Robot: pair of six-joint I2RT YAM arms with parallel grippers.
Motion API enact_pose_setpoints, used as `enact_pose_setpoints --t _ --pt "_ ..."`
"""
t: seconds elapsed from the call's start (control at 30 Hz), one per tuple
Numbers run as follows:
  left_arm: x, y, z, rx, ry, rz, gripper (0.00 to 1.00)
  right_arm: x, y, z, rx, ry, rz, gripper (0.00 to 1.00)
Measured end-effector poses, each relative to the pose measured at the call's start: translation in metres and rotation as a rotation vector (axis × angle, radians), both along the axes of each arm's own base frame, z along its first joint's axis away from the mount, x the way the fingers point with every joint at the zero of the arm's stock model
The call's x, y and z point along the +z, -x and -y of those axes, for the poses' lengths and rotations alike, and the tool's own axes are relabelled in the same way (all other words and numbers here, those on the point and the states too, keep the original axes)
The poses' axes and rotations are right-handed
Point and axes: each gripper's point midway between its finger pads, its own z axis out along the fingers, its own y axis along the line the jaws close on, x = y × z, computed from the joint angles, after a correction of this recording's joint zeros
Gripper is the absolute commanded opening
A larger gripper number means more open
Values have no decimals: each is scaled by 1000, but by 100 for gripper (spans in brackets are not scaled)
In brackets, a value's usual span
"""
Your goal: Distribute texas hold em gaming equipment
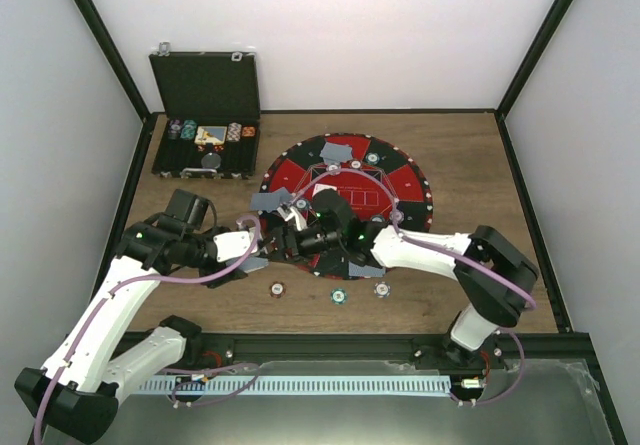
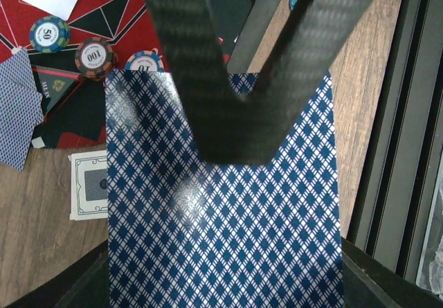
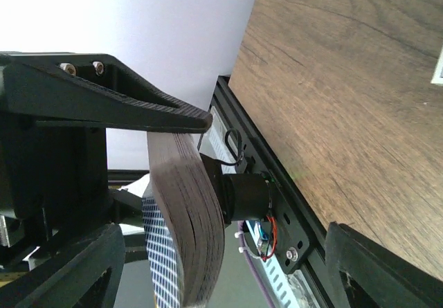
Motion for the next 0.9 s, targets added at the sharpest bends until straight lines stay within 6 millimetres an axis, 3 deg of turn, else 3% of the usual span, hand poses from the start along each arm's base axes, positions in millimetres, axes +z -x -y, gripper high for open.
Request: enact_pose_setpoints --t 0.3,0.43,0.53,0.9 --pt "0 0 0 -1 3 -1 8 2 1 -31 58 -34 -31 75" --pt "0 0 0 -2 3 -1 8 -6 5 -39 83 -35 -55 69" --pt "0 1 0 -1 1 -2 8 -16 7 -41 94 -21 -86 66" --pt "-1 1 0 0 -2 -5 8 -15 -5 -27 75 -40 -82 56"
